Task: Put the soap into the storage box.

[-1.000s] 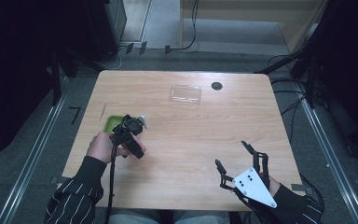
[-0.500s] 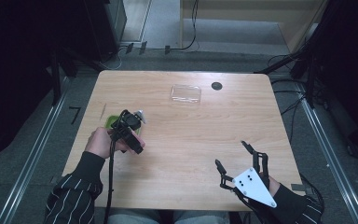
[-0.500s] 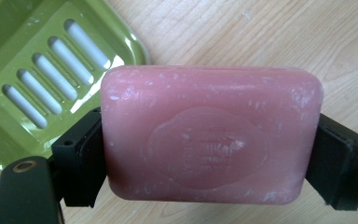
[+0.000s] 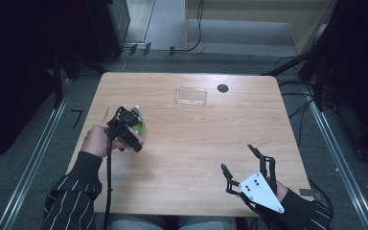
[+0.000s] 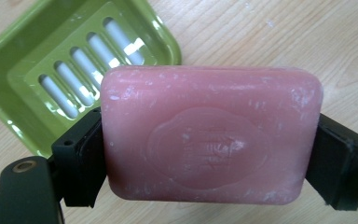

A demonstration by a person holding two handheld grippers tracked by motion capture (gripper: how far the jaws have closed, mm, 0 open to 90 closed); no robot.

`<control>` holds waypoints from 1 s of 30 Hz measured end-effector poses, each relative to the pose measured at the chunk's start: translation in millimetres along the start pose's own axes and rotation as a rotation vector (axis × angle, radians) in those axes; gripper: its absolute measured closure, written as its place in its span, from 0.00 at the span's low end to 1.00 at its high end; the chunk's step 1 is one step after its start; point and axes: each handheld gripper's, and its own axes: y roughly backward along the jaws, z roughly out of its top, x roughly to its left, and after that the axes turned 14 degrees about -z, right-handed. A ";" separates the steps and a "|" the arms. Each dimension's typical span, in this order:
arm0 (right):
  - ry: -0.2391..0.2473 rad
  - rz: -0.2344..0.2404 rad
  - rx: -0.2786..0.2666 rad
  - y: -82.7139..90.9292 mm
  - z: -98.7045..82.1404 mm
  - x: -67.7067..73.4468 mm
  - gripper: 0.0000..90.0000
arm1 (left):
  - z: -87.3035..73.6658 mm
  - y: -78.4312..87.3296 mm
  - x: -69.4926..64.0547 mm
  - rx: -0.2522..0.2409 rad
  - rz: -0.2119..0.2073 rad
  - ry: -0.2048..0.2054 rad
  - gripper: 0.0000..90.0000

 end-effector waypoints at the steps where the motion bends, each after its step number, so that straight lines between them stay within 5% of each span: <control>1: -0.001 0.000 0.001 0.0 0.0 0.0 0.15 | -0.1 0.4 1.1 -0.003 0.000 0.003 0.15; 30: 0.003 0.000 -0.001 0.1 0.2 0.5 0.15 | 10.5 14.2 15.0 -0.048 -0.001 0.037 0.15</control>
